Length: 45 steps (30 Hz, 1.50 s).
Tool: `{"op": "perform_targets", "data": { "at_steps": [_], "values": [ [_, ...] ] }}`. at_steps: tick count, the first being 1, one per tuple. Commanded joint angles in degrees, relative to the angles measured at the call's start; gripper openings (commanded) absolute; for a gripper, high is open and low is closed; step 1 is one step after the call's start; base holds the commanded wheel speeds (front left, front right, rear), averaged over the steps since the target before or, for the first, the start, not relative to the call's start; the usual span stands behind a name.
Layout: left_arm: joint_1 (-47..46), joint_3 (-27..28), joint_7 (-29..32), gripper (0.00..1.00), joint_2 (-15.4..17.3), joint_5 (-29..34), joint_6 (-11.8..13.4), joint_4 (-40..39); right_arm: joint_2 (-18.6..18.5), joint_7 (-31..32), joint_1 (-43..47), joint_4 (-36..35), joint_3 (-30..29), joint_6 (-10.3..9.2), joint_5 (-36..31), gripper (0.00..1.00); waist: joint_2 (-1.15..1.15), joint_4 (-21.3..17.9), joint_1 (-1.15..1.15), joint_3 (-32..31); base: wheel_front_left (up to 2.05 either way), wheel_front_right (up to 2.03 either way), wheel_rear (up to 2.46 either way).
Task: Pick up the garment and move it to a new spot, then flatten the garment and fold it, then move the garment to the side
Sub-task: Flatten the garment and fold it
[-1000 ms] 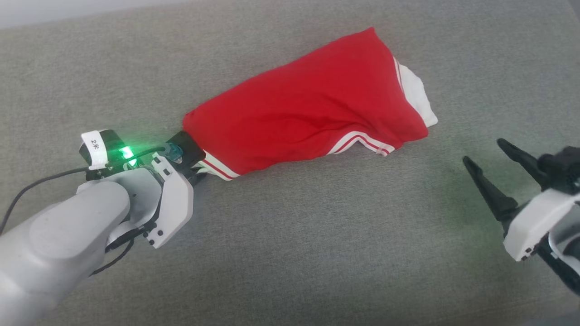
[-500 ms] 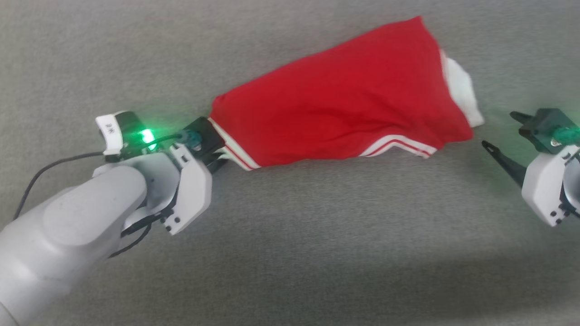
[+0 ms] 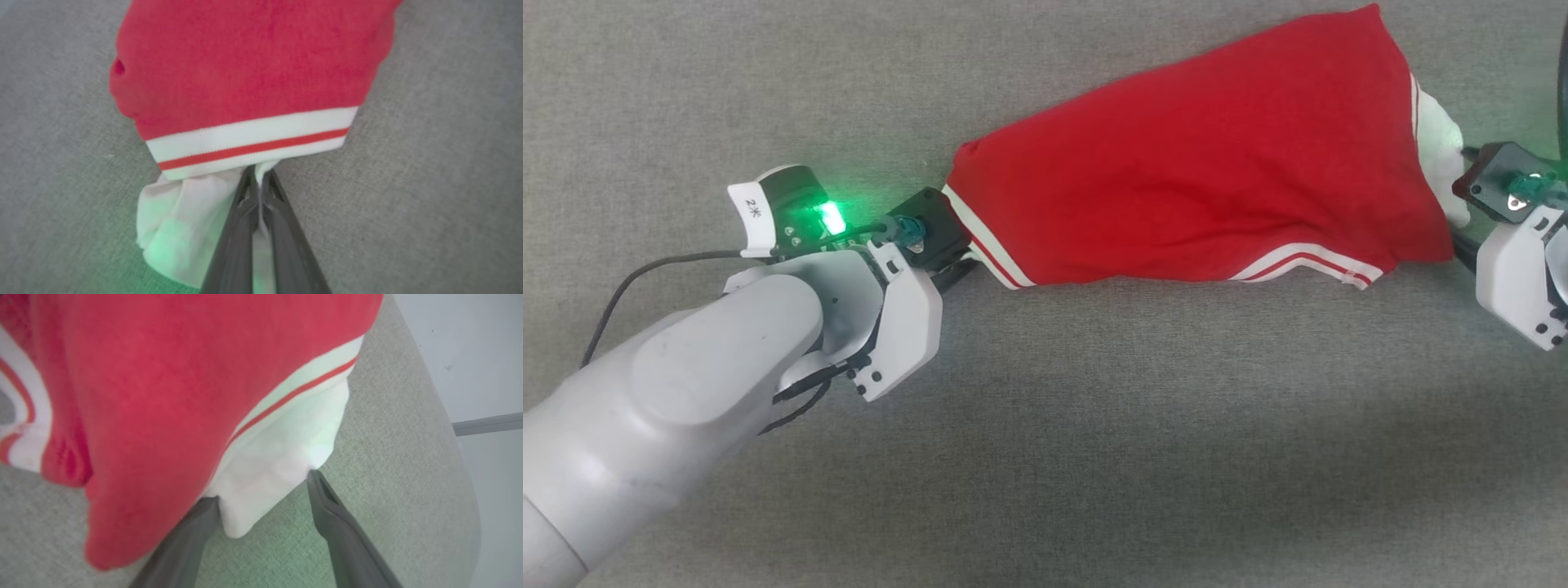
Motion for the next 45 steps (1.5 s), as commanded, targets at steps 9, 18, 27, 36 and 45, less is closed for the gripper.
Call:
{"op": "perform_targets", "data": {
  "at_steps": [9,18,27,36,45],
  "values": [
    [0.76,-1.37,1.17,0.00,-0.52,1.16,0.79,2.68,0.85,4.99,4.59,-1.34,2.94,0.11,0.47,0.00,-0.01,0.87,0.00,0.76,0.00,0.00,0.00],
    [0.10,-1.29,-0.31,0.00,-1.00,-0.23,0.80,3.78,-0.34,4.50,3.07,-2.64,2.84,0.08,3.57,0.00,-0.01,1.20,0.00,0.75,0.00,0.00,0.00],
    [-0.93,-0.37,-11.20,0.00,0.45,-11.67,0.51,2.77,-5.32,-7.34,1.50,-3.07,-1.85,-0.11,13.47,0.00,-0.01,1.64,0.00,-4.32,0.00,0.00,0.00],
    [-2.39,3.25,-19.95,0.00,5.13,-28.87,0.51,-7.16,-14.12,-11.74,3.21,-10.34,-11.21,-0.11,23.62,0.00,-0.01,2.28,0.00,-8.62,0.00,0.00,0.00],
    [-3.02,4.51,-19.60,0.00,8.37,-39.33,0.51,-9.92,-14.81,-12.05,4.34,-6.80,-18.57,-0.11,35.45,0.00,-0.01,3.26,0.00,-9.16,0.00,0.00,0.00]
  ]
}}
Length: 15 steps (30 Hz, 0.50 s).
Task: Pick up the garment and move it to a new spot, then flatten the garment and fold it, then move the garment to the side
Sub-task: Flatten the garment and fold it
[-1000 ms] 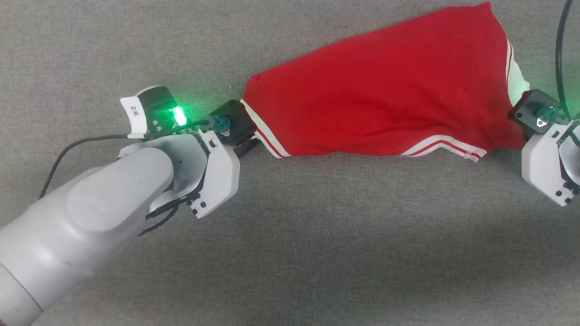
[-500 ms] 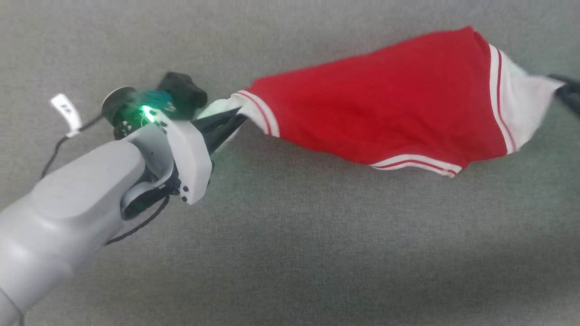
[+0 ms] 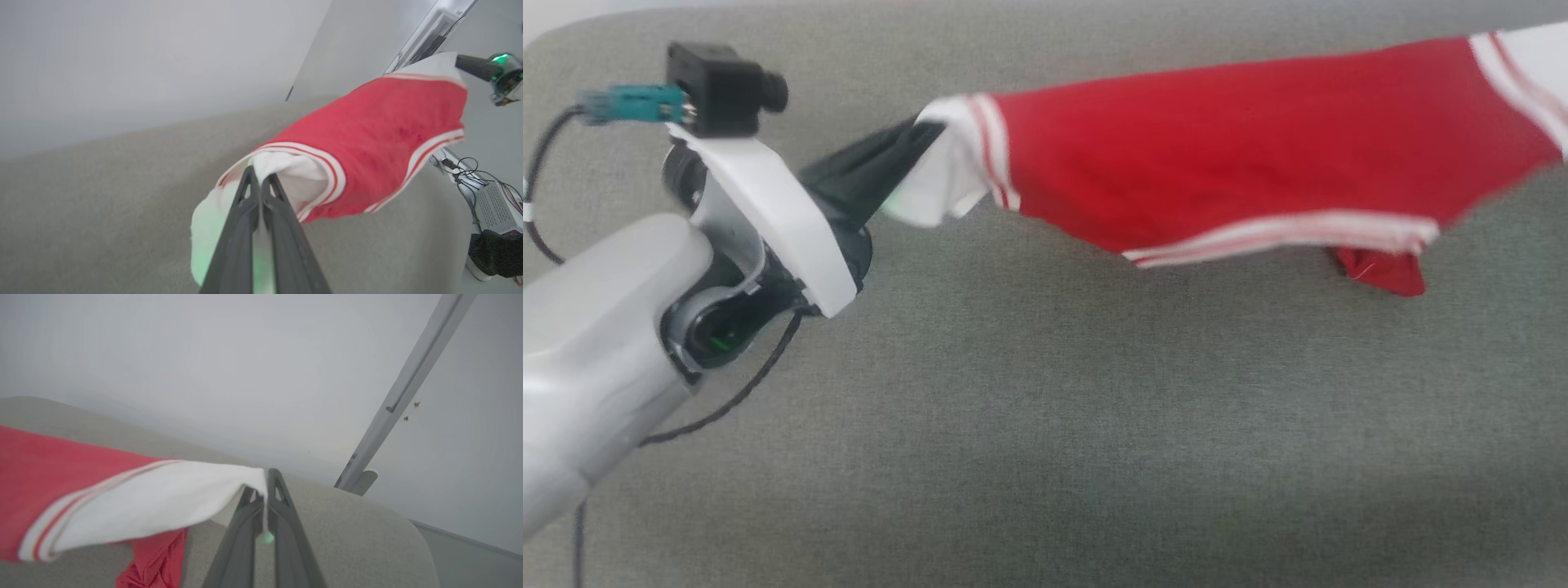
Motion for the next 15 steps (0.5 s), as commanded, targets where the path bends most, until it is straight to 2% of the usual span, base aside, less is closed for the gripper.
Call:
{"op": "perform_targets", "data": {
  "at_steps": [1,7,11,15],
  "values": [
    [-0.31,-1.25,1.88,0.00,-0.27,-0.28,0.16,1.49,1.35,1.06,0.92,1.71,-0.27,-0.10,1.16,0.00,0.00,0.23,0.00,0.27,0.00,0.00,0.00],
    [-0.78,-4.79,16.38,0.00,-4.00,-1.82,0.11,8.26,7.81,7.55,-1.52,10.52,0.22,-0.11,1.86,0.00,0.00,0.66,0.00,2.20,0.00,0.00,0.00],
    [-3.98,-0.98,15.98,0.00,-6.89,-6.75,0.10,10.29,11.81,9.23,-5.78,13.48,-0.50,-0.11,0.38,0.00,0.00,0.29,0.00,4.20,0.00,0.00,0.00],
    [-7.77,3.79,14.62,0.00,-6.90,-9.19,0.10,11.02,15.34,9.49,-11.40,17.11,-2.31,-0.10,-0.05,0.00,0.00,-0.36,0.00,6.07,0.00,0.00,0.00]
  ]
}}
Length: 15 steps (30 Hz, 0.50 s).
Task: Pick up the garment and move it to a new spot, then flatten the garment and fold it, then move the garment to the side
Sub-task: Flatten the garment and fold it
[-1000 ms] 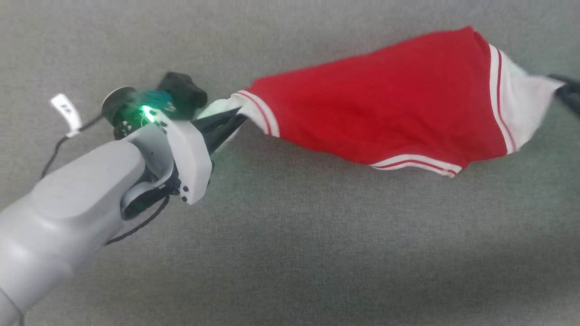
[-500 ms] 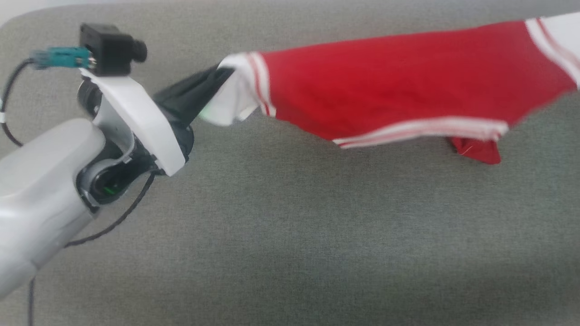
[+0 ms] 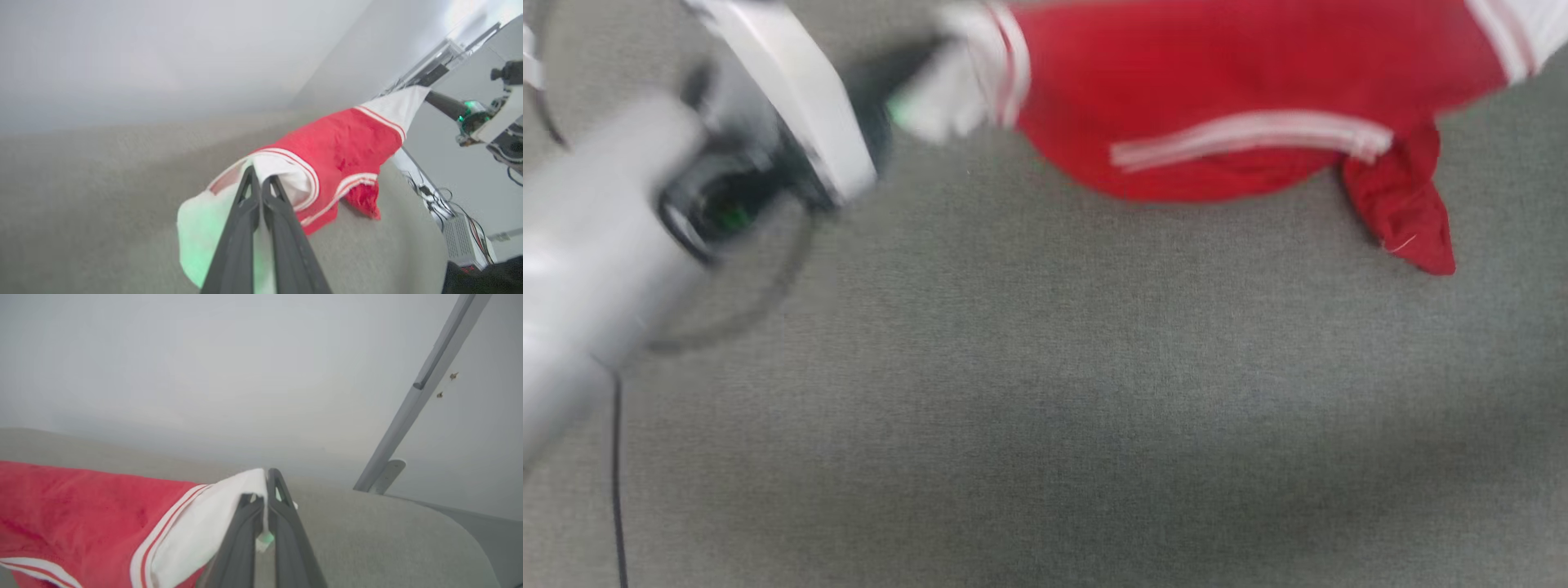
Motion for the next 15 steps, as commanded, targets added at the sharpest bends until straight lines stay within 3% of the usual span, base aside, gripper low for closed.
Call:
{"op": "perform_targets", "data": {
  "at_steps": [1,5,9,15],
  "values": [
    [-2.85,2.03,-1.92,0.00,0.72,0.92,0.04,1.60,1.48,0.12,-3.06,1.68,-1.20,-0.09,-0.01,0.00,0.00,-0.66,0.00,1.32,0.00,0.00,0.00],
    [-10.88,6.36,-6.53,0.00,-1.18,2.83,0.04,9.79,6.61,-2.13,-12.59,8.41,-5.27,-0.09,-0.55,0.00,0.00,-1.67,0.00,3.13,0.00,0.00,0.00],
    [-21.83,9.18,-12.46,0.00,-4.28,6.62,0.04,20.44,12.51,-9.46,-24.84,19.23,-10.53,-0.09,-3.62,0.00,0.00,-2.38,0.00,4.27,0.00,0.00,0.00],
    [-32.18,13.43,-20.13,0.00,-9.22,8.47,0.11,31.82,18.94,-14.76,-35.49,30.17,-11.53,-0.10,-8.09,0.00,0.00,-2.82,0.00,4.52,0.00,0.00,0.00]
  ]
}}
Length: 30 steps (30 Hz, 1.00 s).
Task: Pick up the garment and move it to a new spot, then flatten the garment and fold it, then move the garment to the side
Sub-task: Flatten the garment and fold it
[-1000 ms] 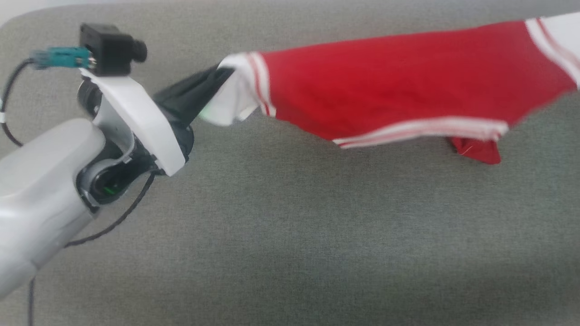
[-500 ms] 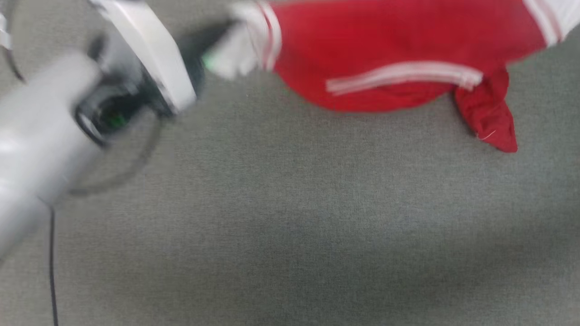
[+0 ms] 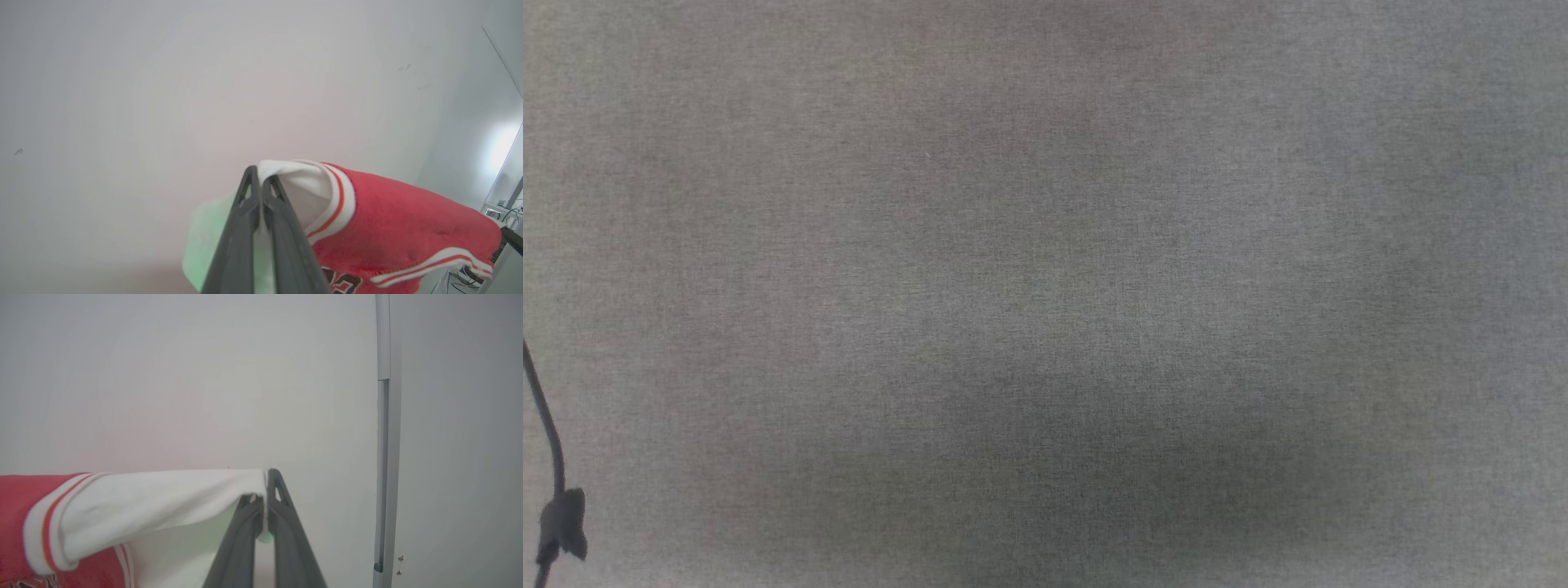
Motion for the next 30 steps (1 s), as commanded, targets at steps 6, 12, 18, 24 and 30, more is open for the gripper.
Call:
{"op": "perform_targets", "data": {
  "at_steps": [6,12,18,24,30],
  "values": [
    [6.92,-1.61,6.11,0.00,-0.22,-3.48,0.16,-4.90,-0.25,1.60,4.41,-0.55,3.29,-0.12,-0.12,0.00,0.00,0.70,0.00,0.08,0.00,0.00,0.00],
    [21.29,-5.20,14.64,0.00,4.57,-8.07,0.11,-18.06,-5.52,5.04,17.43,-10.17,8.08,-0.11,3.09,0.00,0.00,1.39,0.00,-0.02,0.00,0.00,0.00],
    [35.05,-8.65,18.22,0.00,9.96,-9.24,0.11,-29.09,-12.81,7.72,33.22,-22.37,10.38,-0.10,9.25,0.00,0.00,1.65,0.00,-1.52,0.00,0.00,0.00],
    [44.83,-9.16,18.71,0.00,15.14,-10.69,0.10,-37.89,-20.61,8.38,48.22,-34.36,10.95,-0.12,14.80,0.00,0.00,1.13,0.00,-4.39,0.00,0.00,0.00],
    [53.30,-9.21,18.03,0.00,20.75,-10.18,0.10,-47.71,-27.14,8.68,61.79,-45.43,12.95,-0.12,17.79,0.00,0.00,0.26,0.00,-7.23,0.00,0.00,0.00]
  ]
}}
